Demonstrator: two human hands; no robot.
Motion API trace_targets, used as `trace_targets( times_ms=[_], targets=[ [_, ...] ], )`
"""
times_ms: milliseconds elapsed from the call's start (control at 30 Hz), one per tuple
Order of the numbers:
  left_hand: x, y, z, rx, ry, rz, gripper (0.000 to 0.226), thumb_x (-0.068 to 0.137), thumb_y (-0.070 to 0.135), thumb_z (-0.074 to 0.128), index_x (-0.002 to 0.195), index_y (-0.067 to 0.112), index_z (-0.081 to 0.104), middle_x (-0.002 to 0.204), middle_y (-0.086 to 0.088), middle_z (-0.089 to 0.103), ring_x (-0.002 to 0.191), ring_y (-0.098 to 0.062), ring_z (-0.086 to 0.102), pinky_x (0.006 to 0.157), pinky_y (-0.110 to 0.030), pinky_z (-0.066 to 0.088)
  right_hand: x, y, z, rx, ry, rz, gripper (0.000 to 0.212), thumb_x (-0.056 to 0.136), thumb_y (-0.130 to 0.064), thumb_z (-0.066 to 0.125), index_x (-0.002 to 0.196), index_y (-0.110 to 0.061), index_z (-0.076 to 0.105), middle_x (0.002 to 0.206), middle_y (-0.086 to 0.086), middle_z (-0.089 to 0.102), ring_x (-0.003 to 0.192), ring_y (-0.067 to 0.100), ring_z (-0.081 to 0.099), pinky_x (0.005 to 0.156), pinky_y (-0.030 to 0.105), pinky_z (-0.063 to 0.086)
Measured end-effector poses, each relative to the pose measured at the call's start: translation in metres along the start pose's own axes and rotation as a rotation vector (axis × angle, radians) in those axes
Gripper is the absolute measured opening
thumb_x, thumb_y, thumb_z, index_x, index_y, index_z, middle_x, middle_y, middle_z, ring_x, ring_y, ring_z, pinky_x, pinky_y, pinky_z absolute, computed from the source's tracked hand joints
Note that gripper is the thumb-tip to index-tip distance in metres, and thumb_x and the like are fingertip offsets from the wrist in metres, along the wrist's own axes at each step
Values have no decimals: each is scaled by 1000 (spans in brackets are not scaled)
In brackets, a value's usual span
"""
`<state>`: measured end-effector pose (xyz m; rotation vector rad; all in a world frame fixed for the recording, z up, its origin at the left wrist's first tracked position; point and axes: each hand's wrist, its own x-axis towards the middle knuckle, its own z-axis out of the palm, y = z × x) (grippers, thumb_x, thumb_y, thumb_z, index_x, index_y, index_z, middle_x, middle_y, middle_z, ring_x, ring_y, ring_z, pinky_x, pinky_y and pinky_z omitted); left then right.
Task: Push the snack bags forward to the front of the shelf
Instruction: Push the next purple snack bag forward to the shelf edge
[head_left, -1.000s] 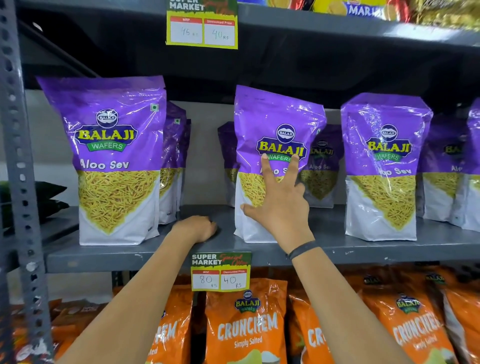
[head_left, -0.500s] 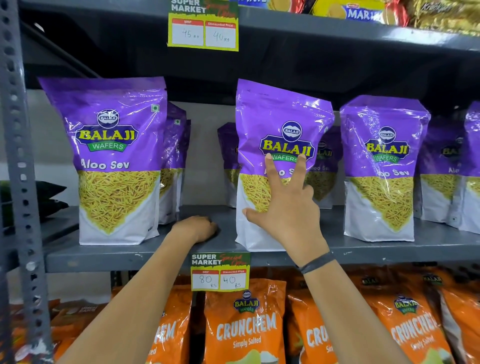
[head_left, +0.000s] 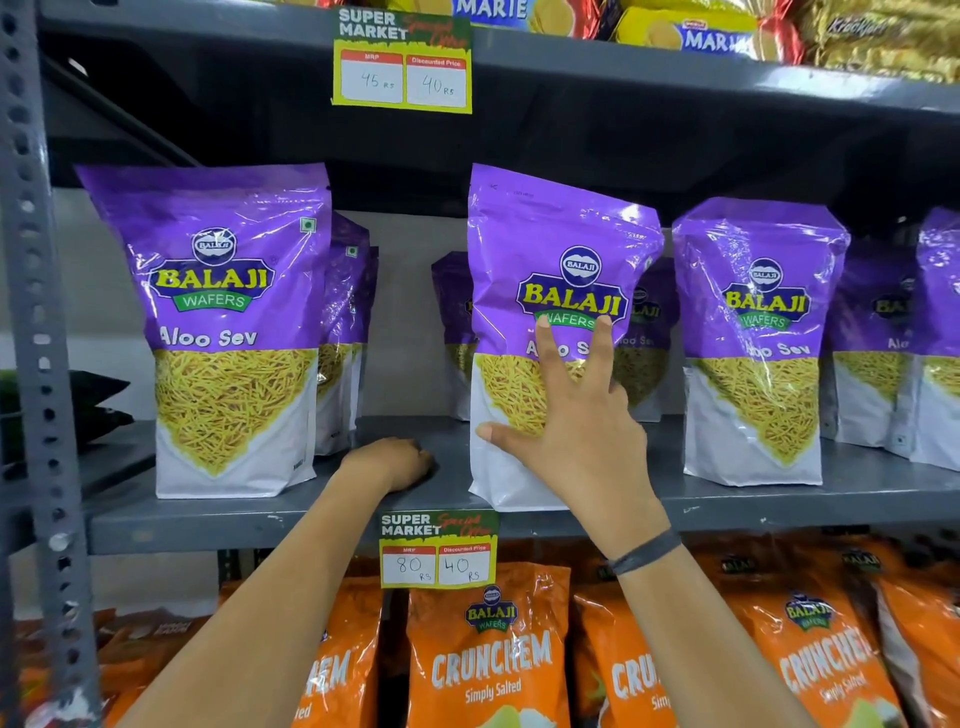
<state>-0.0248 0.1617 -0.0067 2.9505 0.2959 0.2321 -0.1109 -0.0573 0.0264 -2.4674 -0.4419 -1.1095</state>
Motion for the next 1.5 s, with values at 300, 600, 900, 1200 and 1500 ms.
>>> trace_targets(
  times_ms=[300,600,900,1200,1500],
  targets=[
    [0,2,-1,20,-8,27,50,97,37,29,132,10,52,140,-18,52,126,-32,50,107,-40,40,-35,25,24,159,404,-245,51,94,-40,41,141,-21,45,154,11,35,144,30,27,108,44,38],
    [-2,4,-2,7,-13,14,50,98,37,27,133,9,50,141,-19,52,126,-33,50,106,-40,40,-34,29,39,147,368,-298,51,85,-14,71,134,-18,55,150,10,41,141,31,33,90,40,54],
    [0,-2,0,5,-23,41,51,97,37,28,126,6,55,137,-19,54,122,-33,52,104,-41,42,-20,25,59,111,362,-280,55,81,-10,75,133,-14,56,146,15,46,138,34,35,83,48,59],
    [2,-4,0,34,-18,65,54,96,38,26,129,5,53,141,-20,51,125,-36,50,108,-47,40,-14,25,68,89,399,-277,59,75,-9,80,130,-13,58,143,17,49,136,30,27,79,49,59],
    [5,-4,1,55,0,44,53,97,38,28,130,6,53,140,-18,52,126,-35,50,108,-44,40,-16,30,72,194,409,-332,57,84,-15,73,137,-17,51,150,12,41,141,26,25,91,43,55]
  ],
)
